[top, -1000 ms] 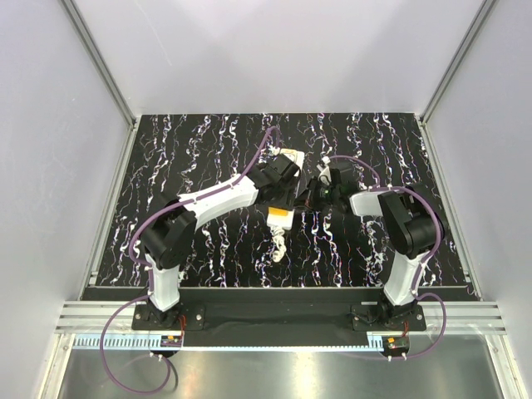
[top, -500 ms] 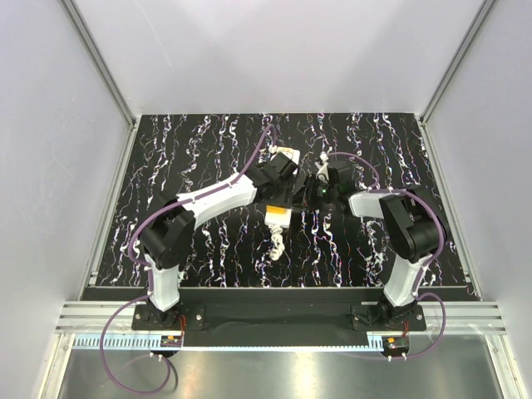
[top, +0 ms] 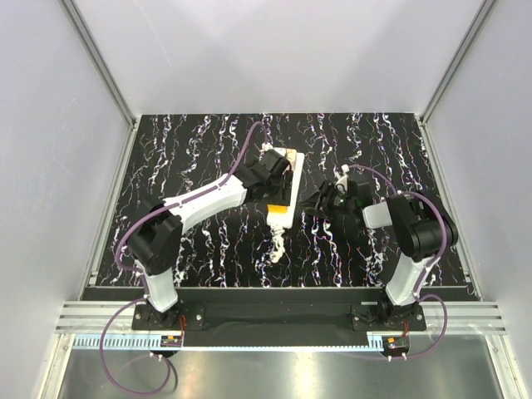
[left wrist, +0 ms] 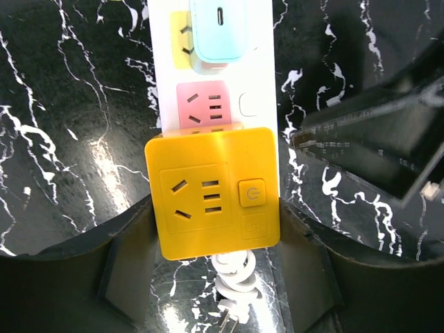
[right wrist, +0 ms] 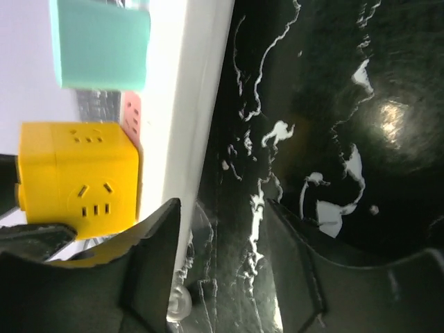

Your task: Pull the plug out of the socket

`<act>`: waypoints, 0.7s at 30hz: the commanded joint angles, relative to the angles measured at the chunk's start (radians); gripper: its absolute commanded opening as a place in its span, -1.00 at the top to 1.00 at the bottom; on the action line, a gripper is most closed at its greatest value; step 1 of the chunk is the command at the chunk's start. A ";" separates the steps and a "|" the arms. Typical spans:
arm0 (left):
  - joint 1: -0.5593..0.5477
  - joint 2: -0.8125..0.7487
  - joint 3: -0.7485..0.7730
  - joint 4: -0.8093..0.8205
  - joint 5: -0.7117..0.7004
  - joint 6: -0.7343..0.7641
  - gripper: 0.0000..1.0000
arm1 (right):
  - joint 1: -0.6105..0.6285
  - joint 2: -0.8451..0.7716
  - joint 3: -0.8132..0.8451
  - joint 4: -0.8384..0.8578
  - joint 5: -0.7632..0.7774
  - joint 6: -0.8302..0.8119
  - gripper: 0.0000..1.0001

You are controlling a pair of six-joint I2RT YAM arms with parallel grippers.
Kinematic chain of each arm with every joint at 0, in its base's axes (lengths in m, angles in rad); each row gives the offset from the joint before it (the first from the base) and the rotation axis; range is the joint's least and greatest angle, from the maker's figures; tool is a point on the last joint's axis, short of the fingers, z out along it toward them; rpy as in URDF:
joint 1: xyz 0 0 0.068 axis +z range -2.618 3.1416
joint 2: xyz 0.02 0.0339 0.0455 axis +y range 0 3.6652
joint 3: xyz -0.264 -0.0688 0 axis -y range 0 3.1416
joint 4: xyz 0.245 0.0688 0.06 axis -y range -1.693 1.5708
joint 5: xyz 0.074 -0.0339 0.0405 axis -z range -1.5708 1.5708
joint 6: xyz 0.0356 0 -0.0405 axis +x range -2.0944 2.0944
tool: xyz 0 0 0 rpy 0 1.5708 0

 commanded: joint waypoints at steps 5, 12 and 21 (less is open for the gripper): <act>-0.002 -0.110 -0.086 0.163 0.106 -0.059 1.00 | -0.053 0.184 -0.032 0.467 -0.221 0.241 -0.37; -0.002 -0.162 -0.121 0.176 0.115 -0.067 1.00 | -0.048 0.249 -0.020 0.561 -0.250 0.312 -0.37; -0.004 -0.161 -0.112 0.192 0.157 -0.082 1.00 | -0.013 0.277 0.012 0.570 -0.264 0.313 -0.32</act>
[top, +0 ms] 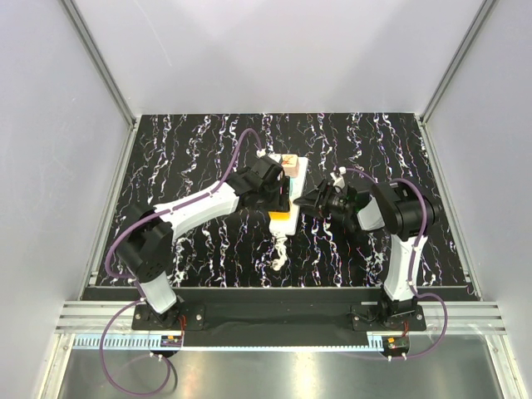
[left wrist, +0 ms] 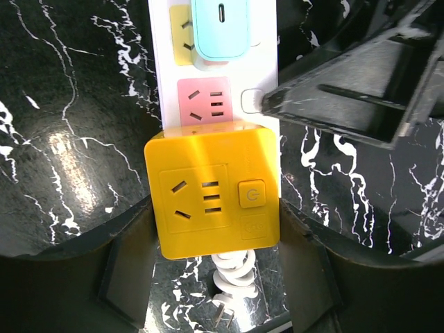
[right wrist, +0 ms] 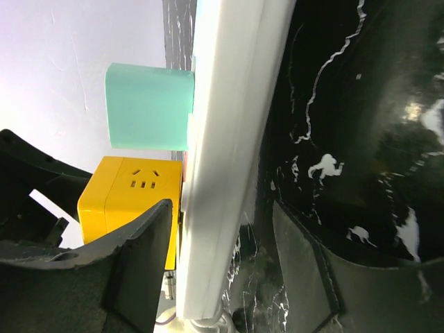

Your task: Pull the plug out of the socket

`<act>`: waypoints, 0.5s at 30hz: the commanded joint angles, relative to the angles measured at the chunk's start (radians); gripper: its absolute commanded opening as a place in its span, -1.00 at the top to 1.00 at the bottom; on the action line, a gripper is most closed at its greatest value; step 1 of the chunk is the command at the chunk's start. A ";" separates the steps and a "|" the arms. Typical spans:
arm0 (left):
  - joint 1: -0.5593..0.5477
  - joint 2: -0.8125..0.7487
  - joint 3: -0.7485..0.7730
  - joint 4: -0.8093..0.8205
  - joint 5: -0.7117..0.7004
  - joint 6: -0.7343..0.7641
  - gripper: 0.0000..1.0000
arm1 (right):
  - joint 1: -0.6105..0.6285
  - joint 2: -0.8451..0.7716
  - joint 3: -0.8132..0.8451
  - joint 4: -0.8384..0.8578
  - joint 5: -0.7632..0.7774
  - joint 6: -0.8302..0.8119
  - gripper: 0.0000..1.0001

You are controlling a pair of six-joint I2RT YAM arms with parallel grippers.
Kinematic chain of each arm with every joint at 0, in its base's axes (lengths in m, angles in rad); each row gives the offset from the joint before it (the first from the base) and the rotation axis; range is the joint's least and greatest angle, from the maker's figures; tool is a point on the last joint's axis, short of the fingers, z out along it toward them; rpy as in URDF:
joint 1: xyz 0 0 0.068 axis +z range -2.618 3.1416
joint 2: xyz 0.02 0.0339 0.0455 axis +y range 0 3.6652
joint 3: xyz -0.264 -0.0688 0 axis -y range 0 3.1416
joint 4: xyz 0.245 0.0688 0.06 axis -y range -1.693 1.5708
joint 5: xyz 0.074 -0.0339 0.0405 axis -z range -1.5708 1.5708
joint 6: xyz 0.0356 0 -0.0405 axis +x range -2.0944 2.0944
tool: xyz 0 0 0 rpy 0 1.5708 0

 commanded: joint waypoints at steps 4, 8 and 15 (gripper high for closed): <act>-0.009 -0.061 0.017 0.125 0.072 -0.031 1.00 | 0.026 0.029 0.033 0.040 -0.017 0.001 -0.20; -0.009 -0.053 0.019 0.130 0.078 -0.037 1.00 | 0.031 0.046 0.040 0.046 -0.023 0.004 0.04; -0.010 -0.059 0.036 0.132 0.075 -0.035 1.00 | 0.032 0.041 0.056 -0.067 -0.002 -0.042 0.84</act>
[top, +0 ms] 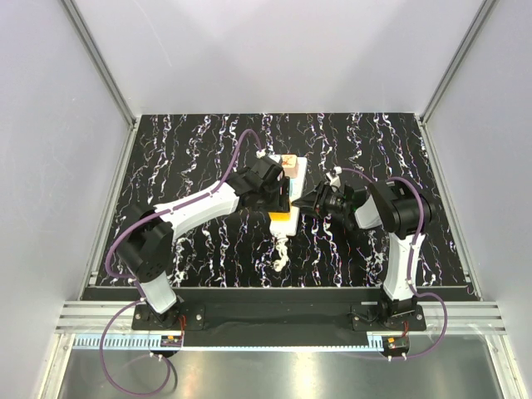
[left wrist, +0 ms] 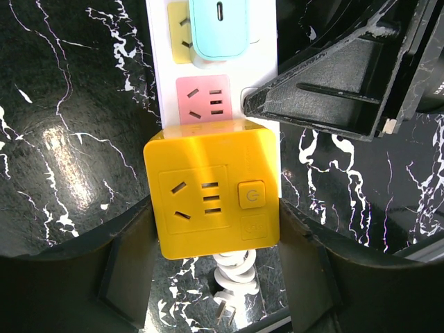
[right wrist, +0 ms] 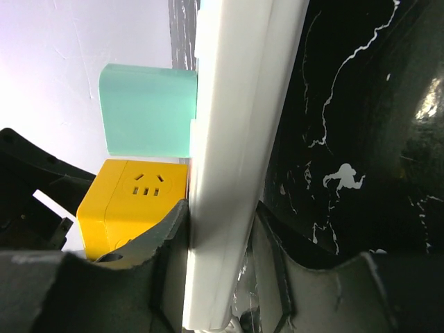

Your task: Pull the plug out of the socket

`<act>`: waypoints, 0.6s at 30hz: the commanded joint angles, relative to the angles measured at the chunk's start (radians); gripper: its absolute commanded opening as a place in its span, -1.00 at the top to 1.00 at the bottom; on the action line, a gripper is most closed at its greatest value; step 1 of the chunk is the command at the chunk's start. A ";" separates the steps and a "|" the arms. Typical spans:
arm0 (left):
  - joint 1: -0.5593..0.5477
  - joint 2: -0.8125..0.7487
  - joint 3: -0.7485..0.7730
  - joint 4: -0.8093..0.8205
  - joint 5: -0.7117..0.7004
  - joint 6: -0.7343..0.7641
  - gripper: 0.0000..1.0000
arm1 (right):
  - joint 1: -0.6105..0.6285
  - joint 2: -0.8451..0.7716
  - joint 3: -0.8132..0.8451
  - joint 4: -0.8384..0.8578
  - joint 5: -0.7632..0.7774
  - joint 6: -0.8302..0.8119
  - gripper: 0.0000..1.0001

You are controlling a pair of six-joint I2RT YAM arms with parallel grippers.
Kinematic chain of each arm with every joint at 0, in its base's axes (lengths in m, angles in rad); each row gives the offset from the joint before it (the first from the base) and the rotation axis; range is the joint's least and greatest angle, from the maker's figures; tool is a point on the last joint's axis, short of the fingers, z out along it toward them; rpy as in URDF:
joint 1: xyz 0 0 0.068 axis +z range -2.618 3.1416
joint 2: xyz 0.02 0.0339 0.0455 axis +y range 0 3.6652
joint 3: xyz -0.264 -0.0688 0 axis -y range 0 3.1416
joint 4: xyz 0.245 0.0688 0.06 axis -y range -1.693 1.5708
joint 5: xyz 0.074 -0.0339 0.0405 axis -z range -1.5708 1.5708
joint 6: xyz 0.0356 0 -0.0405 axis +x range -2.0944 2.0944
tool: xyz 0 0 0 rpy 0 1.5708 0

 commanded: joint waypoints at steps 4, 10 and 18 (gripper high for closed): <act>-0.010 -0.063 0.042 0.135 0.053 -0.022 1.00 | 0.011 -0.027 0.029 -0.170 0.064 -0.139 1.00; -0.008 -0.070 0.054 0.134 0.058 -0.030 1.00 | 0.011 -0.061 0.035 -0.264 0.104 -0.198 1.00; -0.008 -0.075 0.074 0.129 0.056 -0.037 1.00 | 0.013 -0.064 0.052 -0.334 0.125 -0.228 1.00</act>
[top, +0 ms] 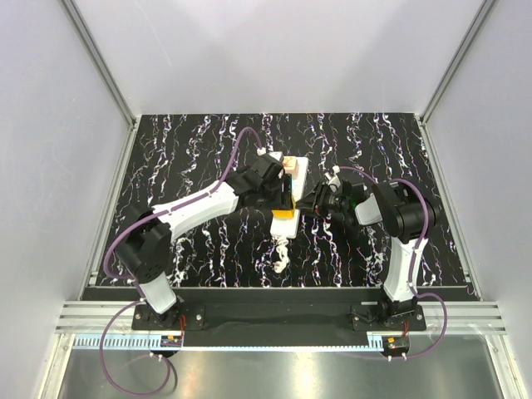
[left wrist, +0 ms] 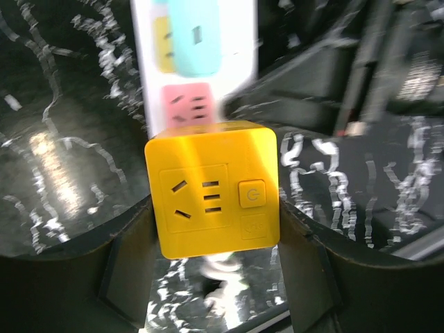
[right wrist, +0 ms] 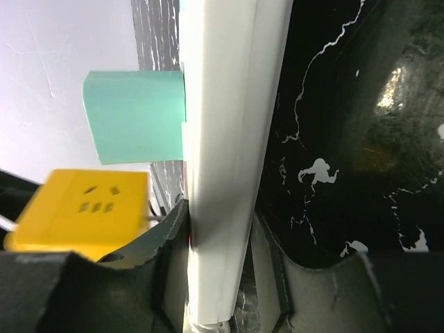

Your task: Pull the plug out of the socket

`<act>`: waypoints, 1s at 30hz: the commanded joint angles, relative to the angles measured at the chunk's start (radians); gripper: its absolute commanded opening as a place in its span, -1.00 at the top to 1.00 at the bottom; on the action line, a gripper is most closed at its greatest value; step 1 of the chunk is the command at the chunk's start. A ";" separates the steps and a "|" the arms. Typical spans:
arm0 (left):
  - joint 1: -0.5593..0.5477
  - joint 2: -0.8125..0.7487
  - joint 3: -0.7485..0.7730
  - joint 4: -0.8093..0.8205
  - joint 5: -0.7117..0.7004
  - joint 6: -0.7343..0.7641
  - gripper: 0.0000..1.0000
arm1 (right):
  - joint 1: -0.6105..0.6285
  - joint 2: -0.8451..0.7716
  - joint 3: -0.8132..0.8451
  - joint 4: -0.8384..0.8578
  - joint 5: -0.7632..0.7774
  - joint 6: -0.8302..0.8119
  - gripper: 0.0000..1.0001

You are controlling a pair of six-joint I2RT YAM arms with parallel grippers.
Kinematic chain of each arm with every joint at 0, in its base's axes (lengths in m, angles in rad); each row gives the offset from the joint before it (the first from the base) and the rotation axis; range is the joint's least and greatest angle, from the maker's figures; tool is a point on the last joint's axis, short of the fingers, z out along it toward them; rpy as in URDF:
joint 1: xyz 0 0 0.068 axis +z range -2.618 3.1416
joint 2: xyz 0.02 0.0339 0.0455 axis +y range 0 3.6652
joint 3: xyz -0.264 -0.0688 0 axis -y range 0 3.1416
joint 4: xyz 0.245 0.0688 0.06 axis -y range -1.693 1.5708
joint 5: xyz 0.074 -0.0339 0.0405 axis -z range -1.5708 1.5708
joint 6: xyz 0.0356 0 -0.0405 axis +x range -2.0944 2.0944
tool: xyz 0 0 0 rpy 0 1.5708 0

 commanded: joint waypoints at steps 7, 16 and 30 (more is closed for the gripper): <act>-0.008 -0.102 0.062 0.117 0.034 -0.032 1.00 | 0.006 -0.017 0.004 -0.107 0.116 -0.097 1.00; 0.035 -0.235 -0.037 0.060 -0.015 -0.003 1.00 | 0.009 -0.017 0.008 -0.138 0.127 -0.129 1.00; 0.517 -0.594 -0.436 0.033 0.203 0.086 1.00 | 0.026 -0.003 0.021 -0.189 0.142 -0.224 1.00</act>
